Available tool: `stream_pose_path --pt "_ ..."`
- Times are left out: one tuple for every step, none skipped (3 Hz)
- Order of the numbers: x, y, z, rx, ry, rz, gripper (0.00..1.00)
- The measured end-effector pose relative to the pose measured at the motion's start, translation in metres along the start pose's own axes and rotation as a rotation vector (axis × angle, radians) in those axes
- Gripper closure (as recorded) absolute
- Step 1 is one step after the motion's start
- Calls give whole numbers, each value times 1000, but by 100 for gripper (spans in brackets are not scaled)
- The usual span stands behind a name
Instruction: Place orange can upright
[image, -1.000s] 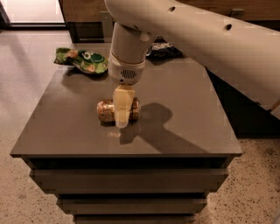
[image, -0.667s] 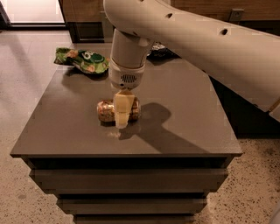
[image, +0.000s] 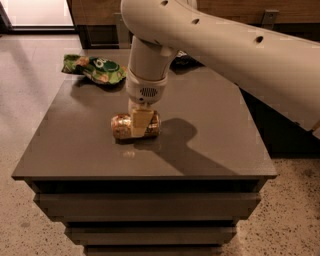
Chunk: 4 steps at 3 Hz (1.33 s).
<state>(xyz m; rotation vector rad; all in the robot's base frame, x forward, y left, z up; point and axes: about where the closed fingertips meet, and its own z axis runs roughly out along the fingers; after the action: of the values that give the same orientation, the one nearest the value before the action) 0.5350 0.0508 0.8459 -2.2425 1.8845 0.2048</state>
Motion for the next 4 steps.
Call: stream_pose_path --pt "-1 -1 -3 14 -9 -5 87" --pt "-7 -6 -20 58 -33 -23 100" --pt "-13 -12 -48 129 -81 -42 100" --pt "-20 -16 -78 208 -153 -59 100"
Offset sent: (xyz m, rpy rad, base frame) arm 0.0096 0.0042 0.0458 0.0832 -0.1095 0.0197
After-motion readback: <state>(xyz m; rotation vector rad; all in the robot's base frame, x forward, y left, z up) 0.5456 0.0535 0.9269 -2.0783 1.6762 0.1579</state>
